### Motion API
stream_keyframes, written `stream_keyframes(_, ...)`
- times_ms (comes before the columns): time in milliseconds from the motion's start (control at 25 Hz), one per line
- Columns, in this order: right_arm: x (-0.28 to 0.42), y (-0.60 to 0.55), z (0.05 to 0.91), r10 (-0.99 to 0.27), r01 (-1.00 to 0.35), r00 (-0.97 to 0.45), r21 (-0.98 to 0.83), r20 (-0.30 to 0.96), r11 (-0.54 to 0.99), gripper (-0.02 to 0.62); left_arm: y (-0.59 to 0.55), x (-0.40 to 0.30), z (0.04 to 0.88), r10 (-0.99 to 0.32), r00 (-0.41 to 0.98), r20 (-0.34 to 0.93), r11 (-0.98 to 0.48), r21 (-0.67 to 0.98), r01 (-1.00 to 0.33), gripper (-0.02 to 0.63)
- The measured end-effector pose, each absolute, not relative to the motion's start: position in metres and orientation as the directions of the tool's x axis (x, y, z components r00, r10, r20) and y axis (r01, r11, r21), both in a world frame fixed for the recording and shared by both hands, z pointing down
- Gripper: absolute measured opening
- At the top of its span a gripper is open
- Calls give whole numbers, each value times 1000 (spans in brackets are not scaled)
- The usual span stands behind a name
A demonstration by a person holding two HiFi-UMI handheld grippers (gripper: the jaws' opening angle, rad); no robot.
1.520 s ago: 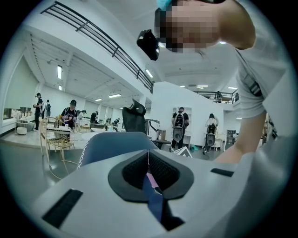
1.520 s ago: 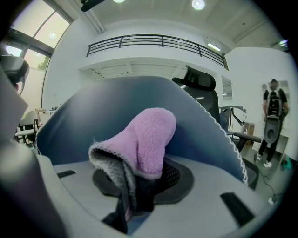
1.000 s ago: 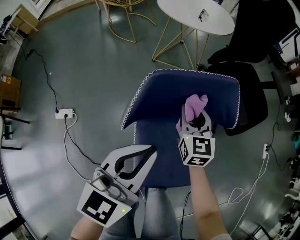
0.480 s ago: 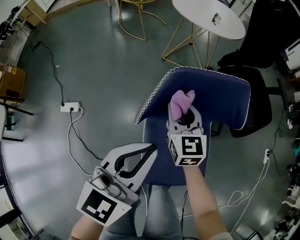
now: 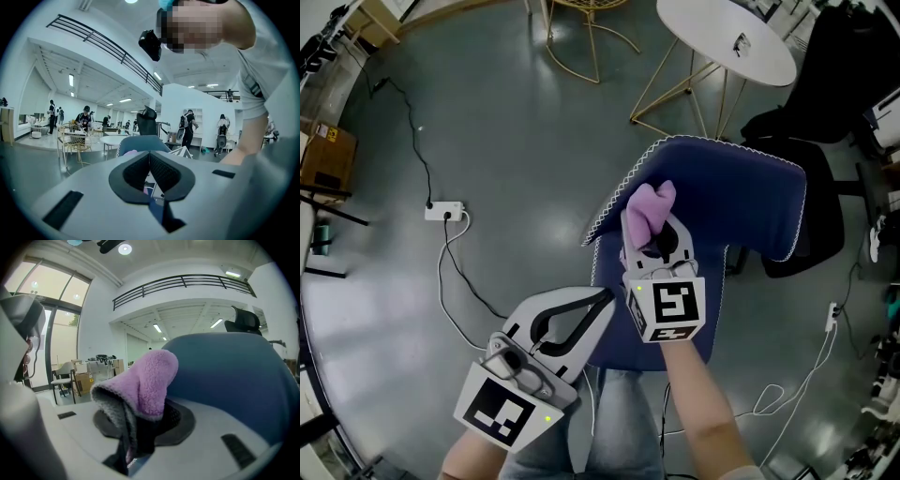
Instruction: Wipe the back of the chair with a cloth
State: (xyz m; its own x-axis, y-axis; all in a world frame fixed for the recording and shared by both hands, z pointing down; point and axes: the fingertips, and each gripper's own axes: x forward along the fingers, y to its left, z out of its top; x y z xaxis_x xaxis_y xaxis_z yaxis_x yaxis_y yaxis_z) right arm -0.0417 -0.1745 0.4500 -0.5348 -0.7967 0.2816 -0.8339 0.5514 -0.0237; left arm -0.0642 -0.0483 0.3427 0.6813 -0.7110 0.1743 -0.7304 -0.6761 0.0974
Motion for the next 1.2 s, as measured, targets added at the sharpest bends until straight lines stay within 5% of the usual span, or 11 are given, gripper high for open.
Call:
stream_keyframes(760, -44, -171, 453, -760, -776, -630, -136, 157, 615, 121, -52, -63, 353, -710, 679, 187, -670, 116, -733, 15)
stream_keyframes(1200, -43, -163, 498, -726, -766, -636, -97, 260, 636, 121, -58, -66, 357, -726, 661, 189, -653, 113, -749, 15)
